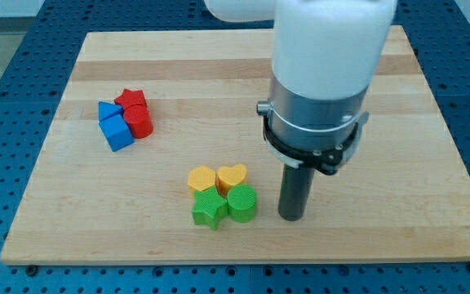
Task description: Move the green circle to the bottom left of the yellow heart
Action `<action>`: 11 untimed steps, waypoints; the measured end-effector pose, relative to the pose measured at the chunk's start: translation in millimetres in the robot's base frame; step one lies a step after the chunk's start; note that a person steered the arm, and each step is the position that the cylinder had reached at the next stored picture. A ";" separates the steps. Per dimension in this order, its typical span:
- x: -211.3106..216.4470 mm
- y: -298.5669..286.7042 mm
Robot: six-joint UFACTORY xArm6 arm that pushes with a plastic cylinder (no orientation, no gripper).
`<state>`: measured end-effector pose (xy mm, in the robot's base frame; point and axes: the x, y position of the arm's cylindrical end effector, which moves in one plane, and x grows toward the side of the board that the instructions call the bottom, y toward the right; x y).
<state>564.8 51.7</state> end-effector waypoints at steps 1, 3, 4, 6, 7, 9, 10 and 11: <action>-3.7 -4.1; -3.7 -18.8; -3.7 -29.8; -3.7 -47.9; -3.7 -50.7; -3.7 -51.0; -3.7 -51.3; 4.8 -52.0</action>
